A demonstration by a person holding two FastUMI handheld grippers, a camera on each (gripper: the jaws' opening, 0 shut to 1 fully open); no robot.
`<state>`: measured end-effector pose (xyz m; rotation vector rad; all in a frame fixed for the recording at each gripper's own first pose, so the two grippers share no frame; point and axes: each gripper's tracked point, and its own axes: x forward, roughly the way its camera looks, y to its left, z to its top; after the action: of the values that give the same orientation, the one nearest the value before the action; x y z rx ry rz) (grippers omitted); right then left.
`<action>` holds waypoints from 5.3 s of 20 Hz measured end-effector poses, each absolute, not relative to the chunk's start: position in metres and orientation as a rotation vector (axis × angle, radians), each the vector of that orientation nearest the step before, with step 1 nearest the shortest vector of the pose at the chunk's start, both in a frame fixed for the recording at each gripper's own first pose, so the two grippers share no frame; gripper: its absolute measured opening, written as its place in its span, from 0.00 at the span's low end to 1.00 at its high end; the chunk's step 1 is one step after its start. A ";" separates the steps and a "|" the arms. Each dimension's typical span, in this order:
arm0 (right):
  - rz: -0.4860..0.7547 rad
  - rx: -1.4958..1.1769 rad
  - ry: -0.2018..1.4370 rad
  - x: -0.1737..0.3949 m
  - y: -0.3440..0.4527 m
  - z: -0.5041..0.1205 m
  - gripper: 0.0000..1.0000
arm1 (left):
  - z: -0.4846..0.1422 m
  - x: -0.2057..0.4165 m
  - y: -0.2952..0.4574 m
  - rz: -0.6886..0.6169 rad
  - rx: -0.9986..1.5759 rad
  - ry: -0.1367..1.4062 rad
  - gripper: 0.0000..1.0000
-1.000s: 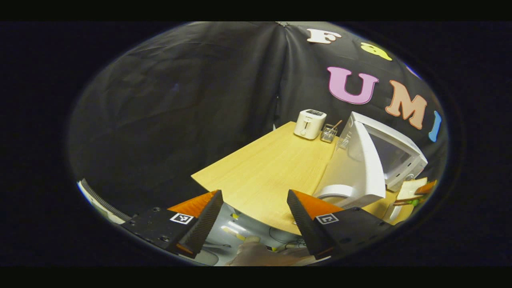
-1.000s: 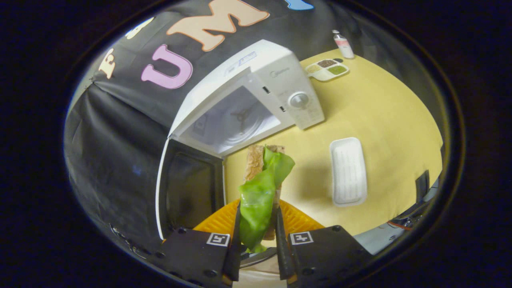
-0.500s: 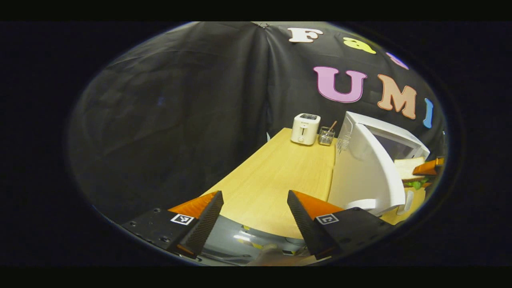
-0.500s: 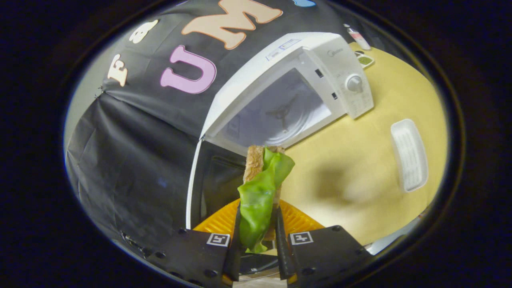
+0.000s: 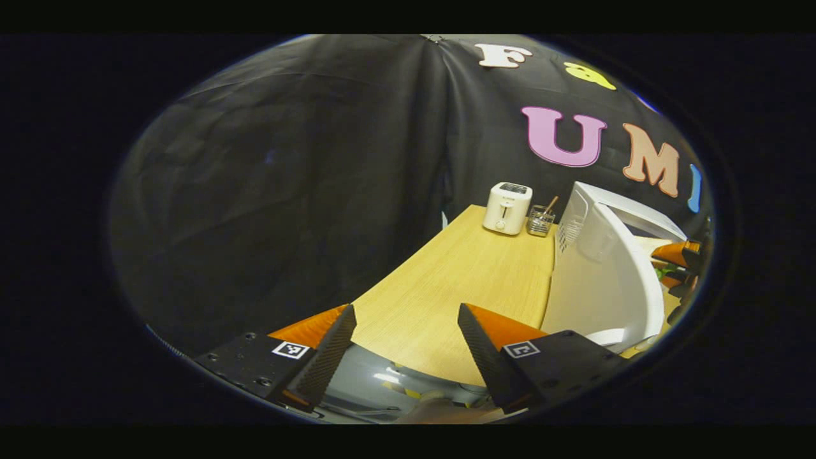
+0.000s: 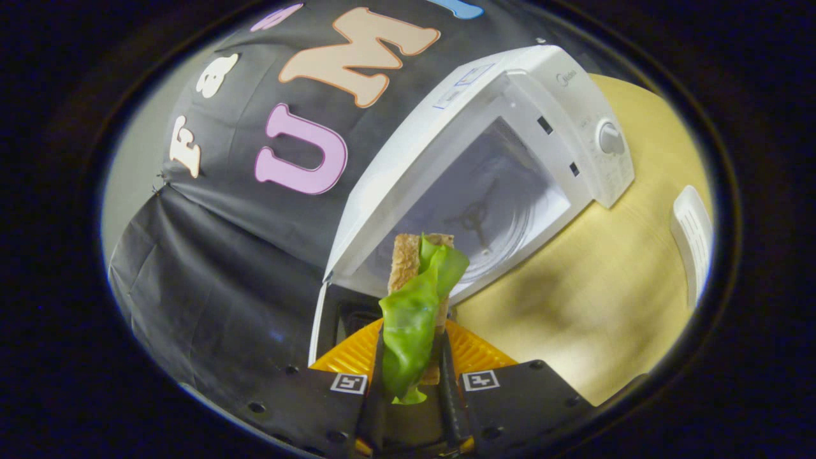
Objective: Open the microwave oven with the left hand, put the food in, and close the microwave oven.
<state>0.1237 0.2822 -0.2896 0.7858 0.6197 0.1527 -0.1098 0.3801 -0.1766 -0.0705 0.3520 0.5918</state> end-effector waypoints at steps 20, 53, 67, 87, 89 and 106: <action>0.019 0.470 0.438 0.250 0.251 -0.350 0.31 | -0.180 -0.114 0.381 0.669 -0.015 0.407 0.92; -0.093 -0.034 0.270 0.124 0.216 -0.250 0.96 | -0.206 -0.086 0.367 0.530 -0.053 0.485 0.24; -0.170 0.023 0.321 0.012 0.171 -0.238 0.92 | -0.225 -0.083 0.357 0.473 -0.036 0.578 0.02; -0.271 -0.021 0.232 -0.021 0.058 -0.182 0.92 | -0.216 -0.026 0.238 0.243 -0.014 0.566 0.01; -0.280 0.006 0.238 -0.018 0.044 -0.184 0.92 | -0.217 -0.016 0.221 0.224 -0.007 0.570 0.01; -0.307 0.040 0.168 -0.006 -0.026 -0.155 0.97 | -0.203 0.068 0.062 0.014 -0.005 0.503 0.01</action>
<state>-0.0055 -0.0255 -0.1551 0.0395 0.1678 -0.3067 0.0675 0.0616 -0.2032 -0.0053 0.5031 0.0143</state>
